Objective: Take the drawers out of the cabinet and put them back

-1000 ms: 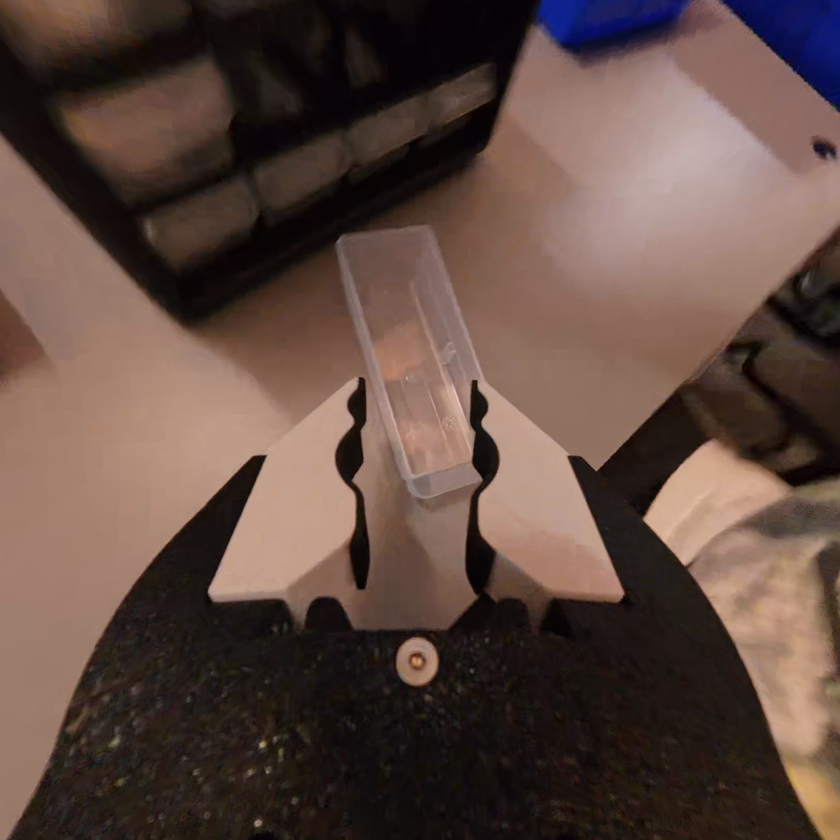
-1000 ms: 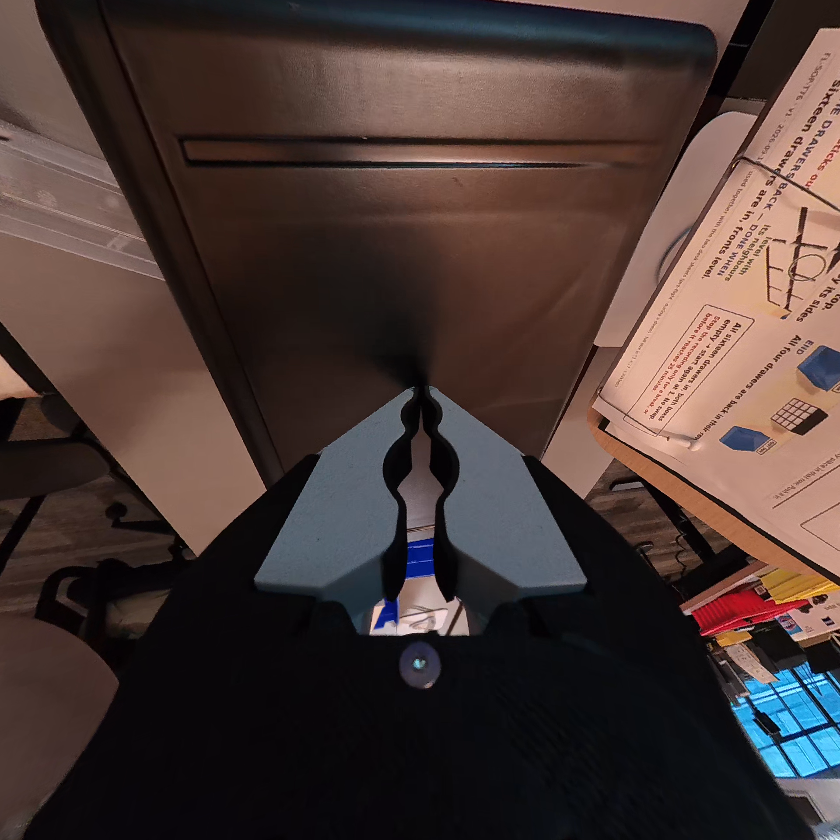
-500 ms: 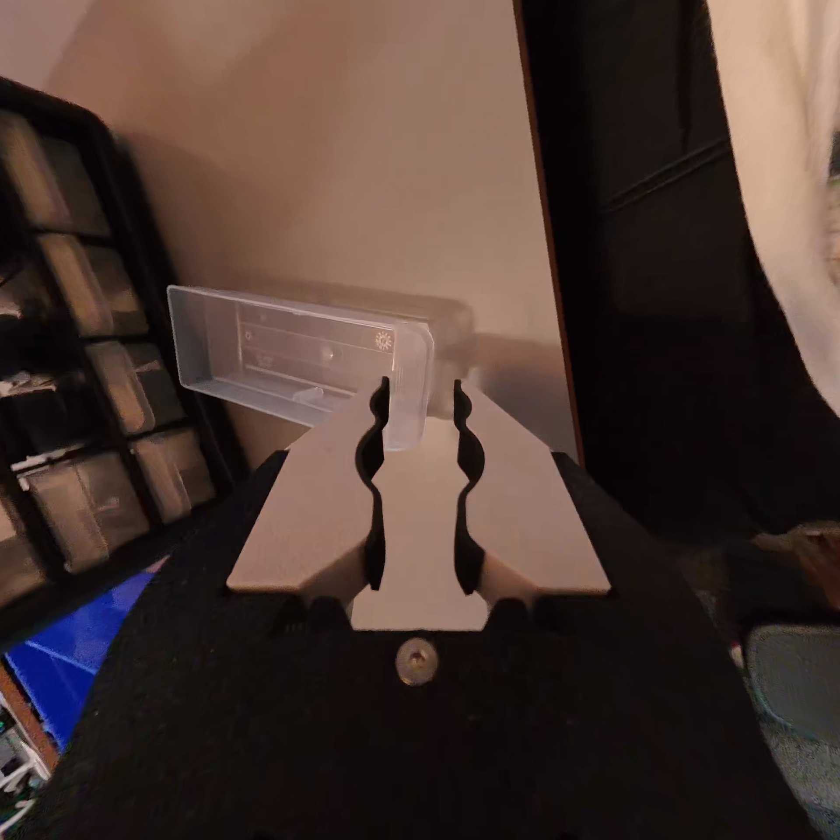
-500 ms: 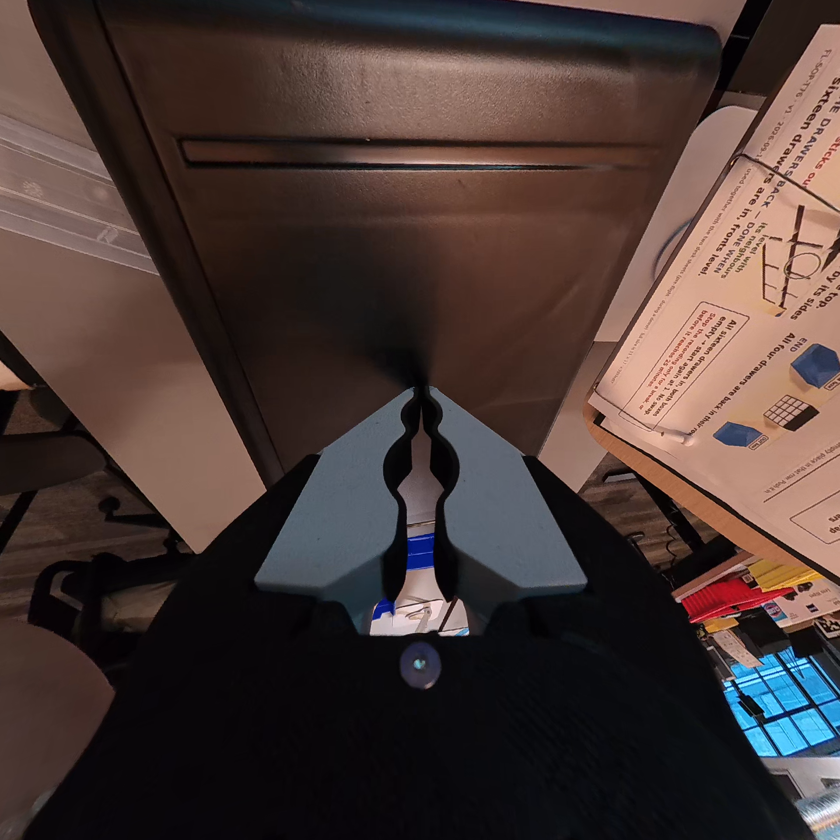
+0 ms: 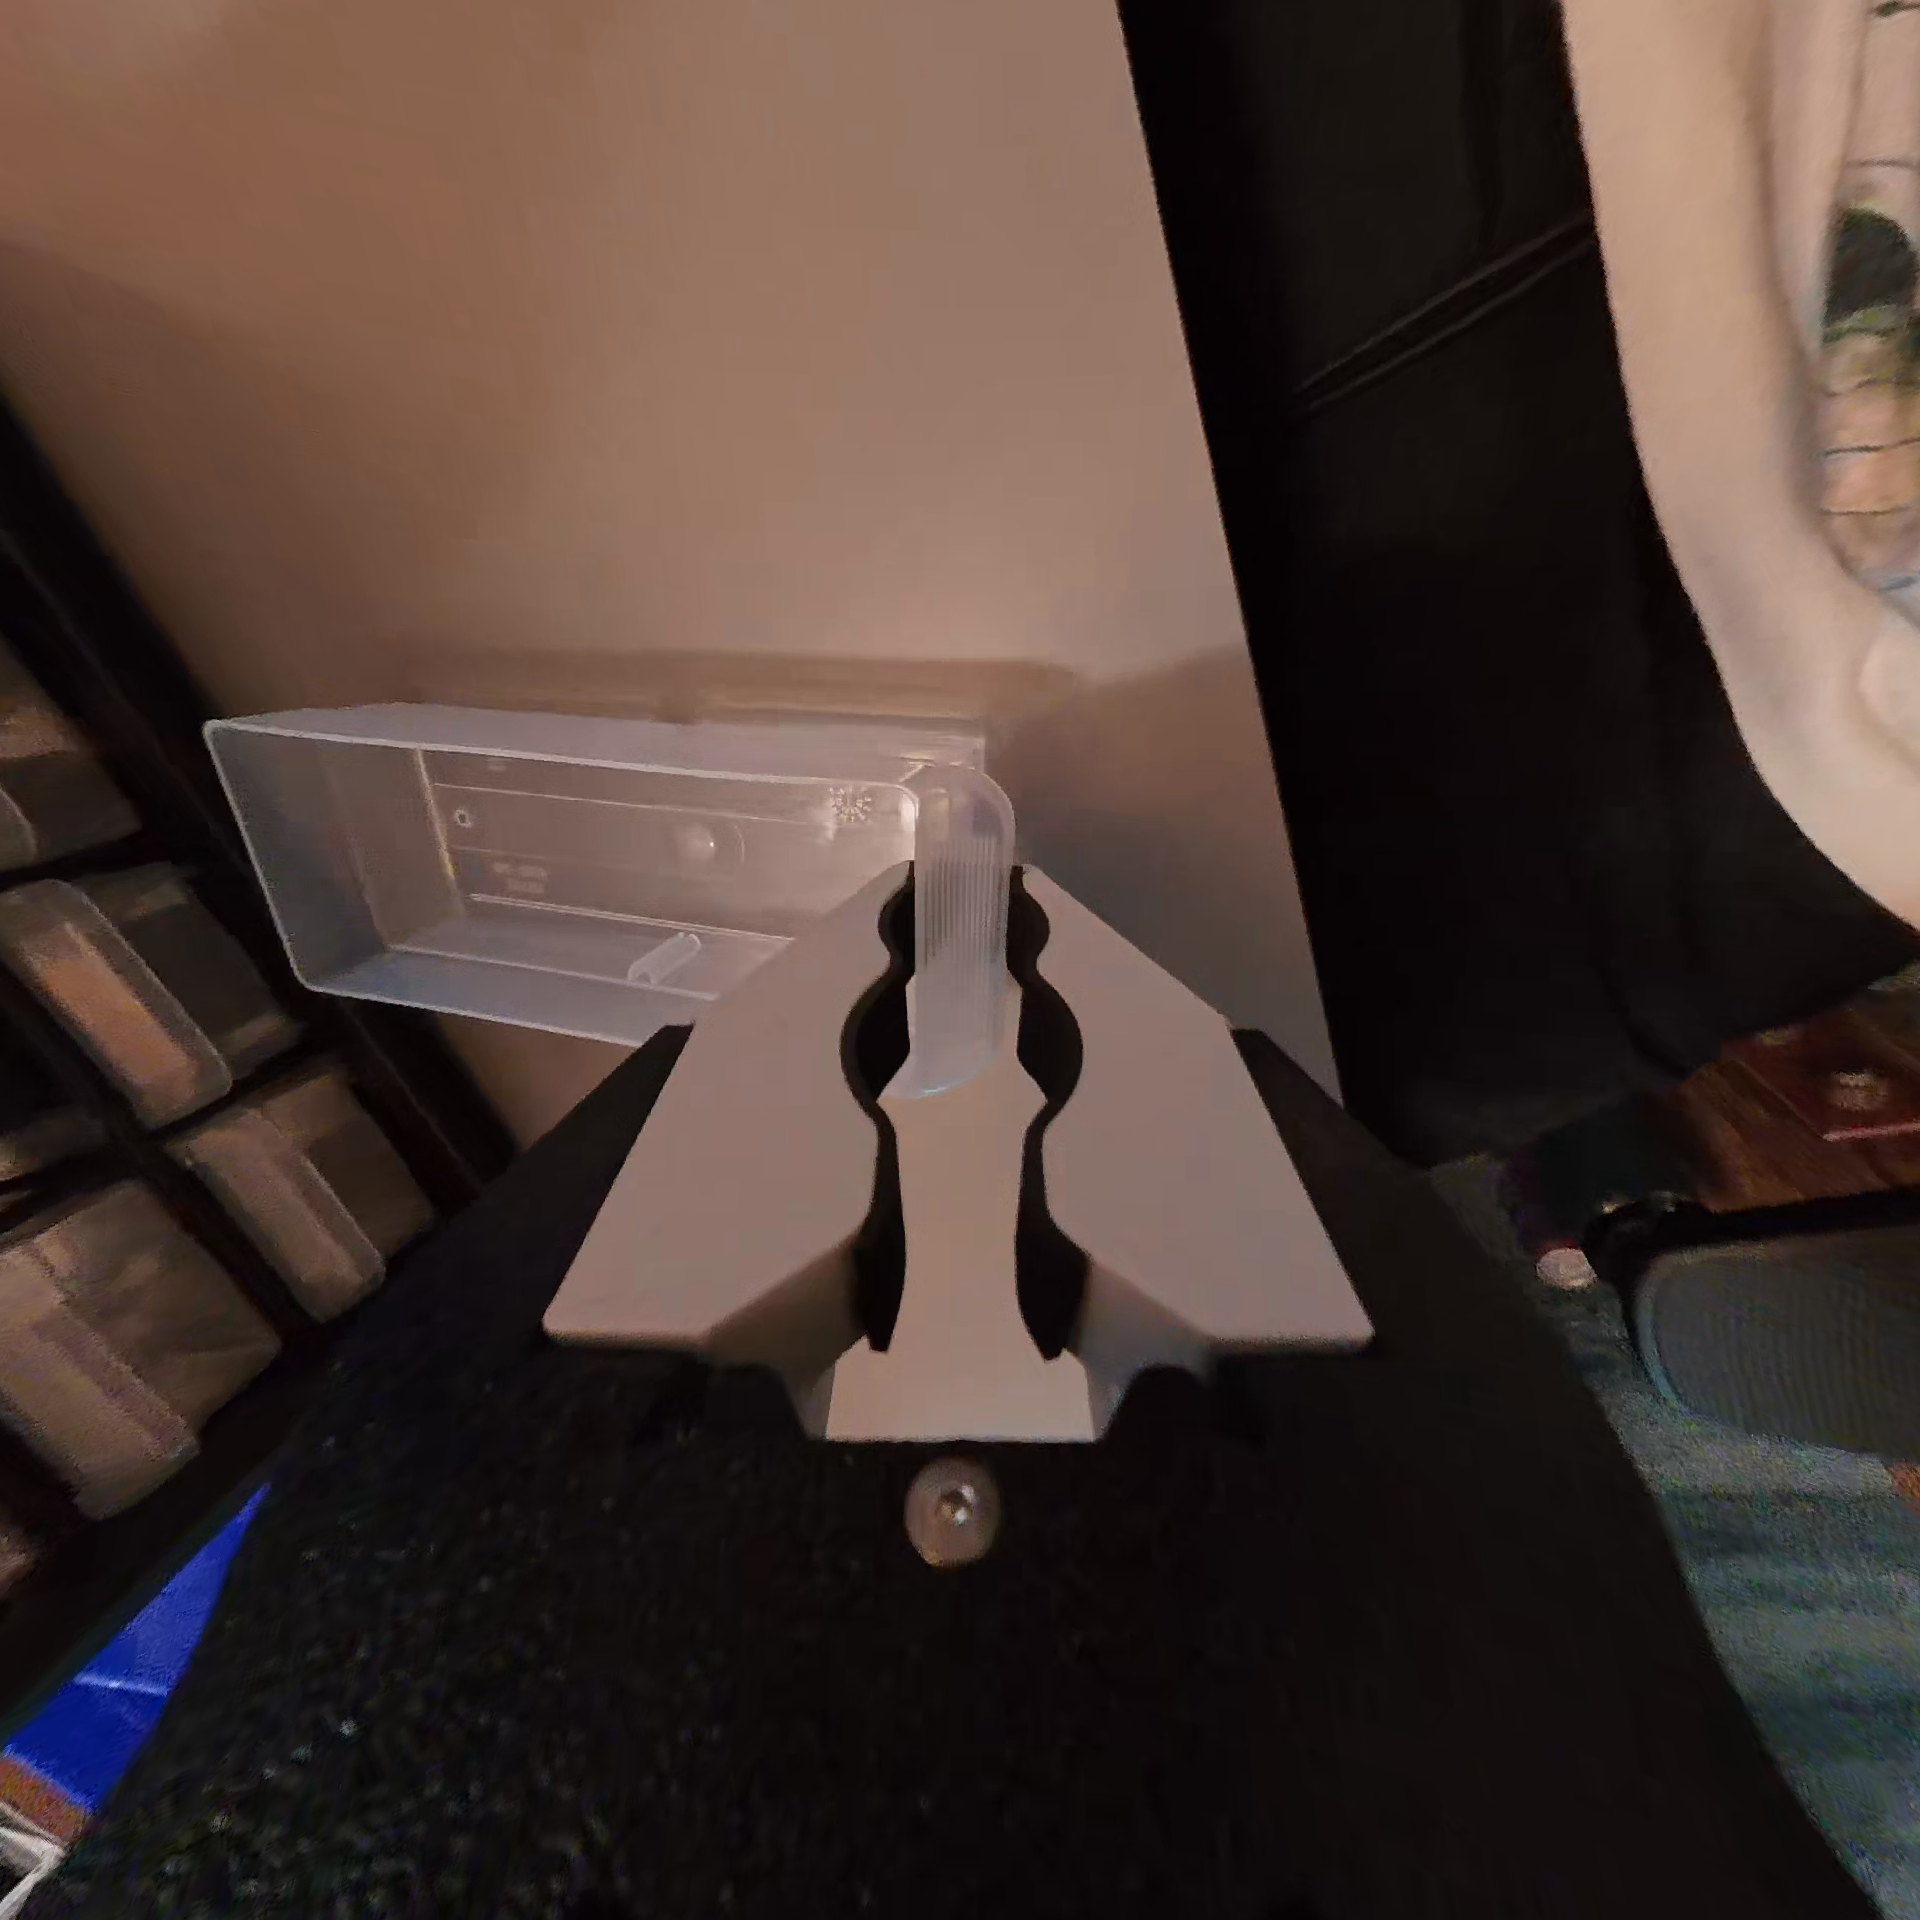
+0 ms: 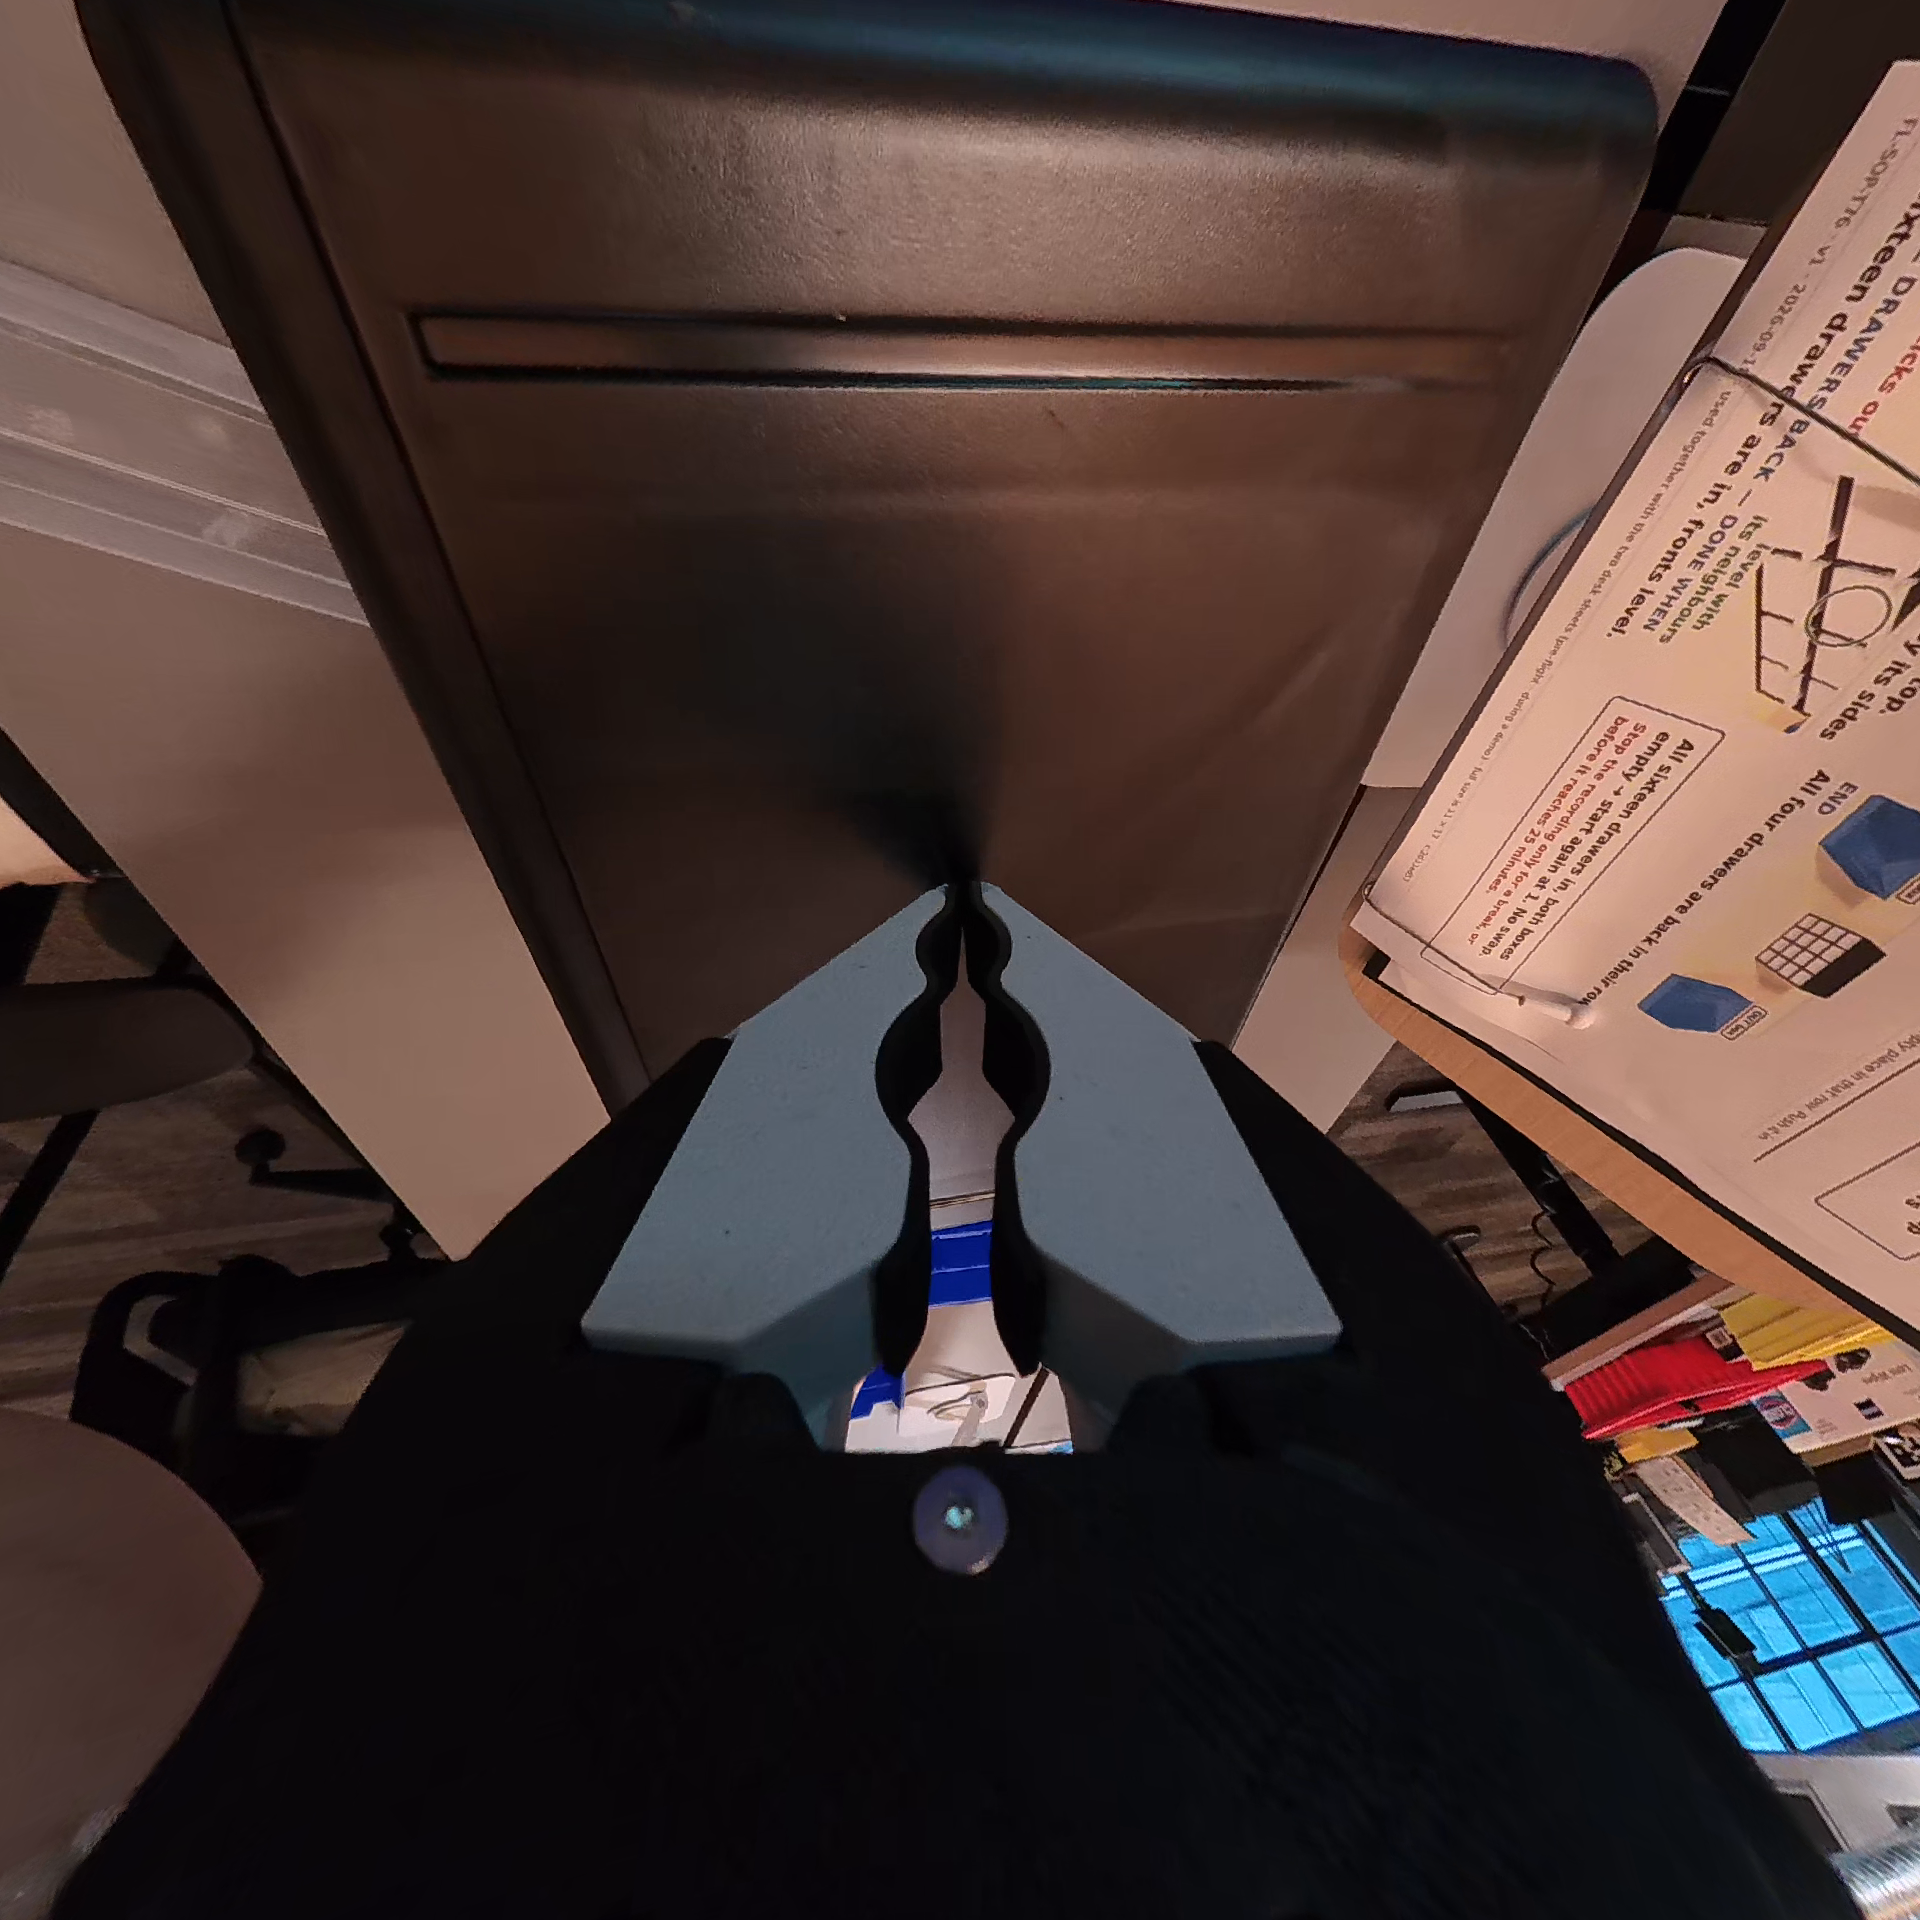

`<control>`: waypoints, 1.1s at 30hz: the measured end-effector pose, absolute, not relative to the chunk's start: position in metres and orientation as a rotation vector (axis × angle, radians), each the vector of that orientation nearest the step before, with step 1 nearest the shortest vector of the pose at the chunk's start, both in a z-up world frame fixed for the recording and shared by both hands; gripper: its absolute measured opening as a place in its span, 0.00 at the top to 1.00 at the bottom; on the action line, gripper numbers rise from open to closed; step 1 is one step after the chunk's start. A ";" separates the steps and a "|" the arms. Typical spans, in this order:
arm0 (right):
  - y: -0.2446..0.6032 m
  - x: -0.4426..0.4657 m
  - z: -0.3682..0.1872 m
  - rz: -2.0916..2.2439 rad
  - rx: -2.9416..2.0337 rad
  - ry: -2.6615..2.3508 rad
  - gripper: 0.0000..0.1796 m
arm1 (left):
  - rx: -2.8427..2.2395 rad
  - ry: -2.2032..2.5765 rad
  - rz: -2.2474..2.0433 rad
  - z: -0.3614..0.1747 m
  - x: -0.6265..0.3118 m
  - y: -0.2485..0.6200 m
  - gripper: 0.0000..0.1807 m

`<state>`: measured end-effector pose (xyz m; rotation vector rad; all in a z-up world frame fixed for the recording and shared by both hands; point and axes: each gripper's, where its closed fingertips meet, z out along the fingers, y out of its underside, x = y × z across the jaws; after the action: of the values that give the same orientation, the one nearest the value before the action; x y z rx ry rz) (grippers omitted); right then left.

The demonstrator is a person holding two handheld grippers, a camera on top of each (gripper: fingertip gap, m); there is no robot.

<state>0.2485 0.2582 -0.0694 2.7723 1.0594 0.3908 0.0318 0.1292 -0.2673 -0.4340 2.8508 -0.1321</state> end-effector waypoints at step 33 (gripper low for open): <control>0.258 0.248 -0.070 0.290 2.811 1.109 1.00 | -0.969 2.981 -0.236 -0.174 0.096 0.144 0.93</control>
<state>0.2481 0.2584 -0.0696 2.8113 1.1085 0.2897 0.0959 0.1439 -0.1736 -0.9687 2.9811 -0.2355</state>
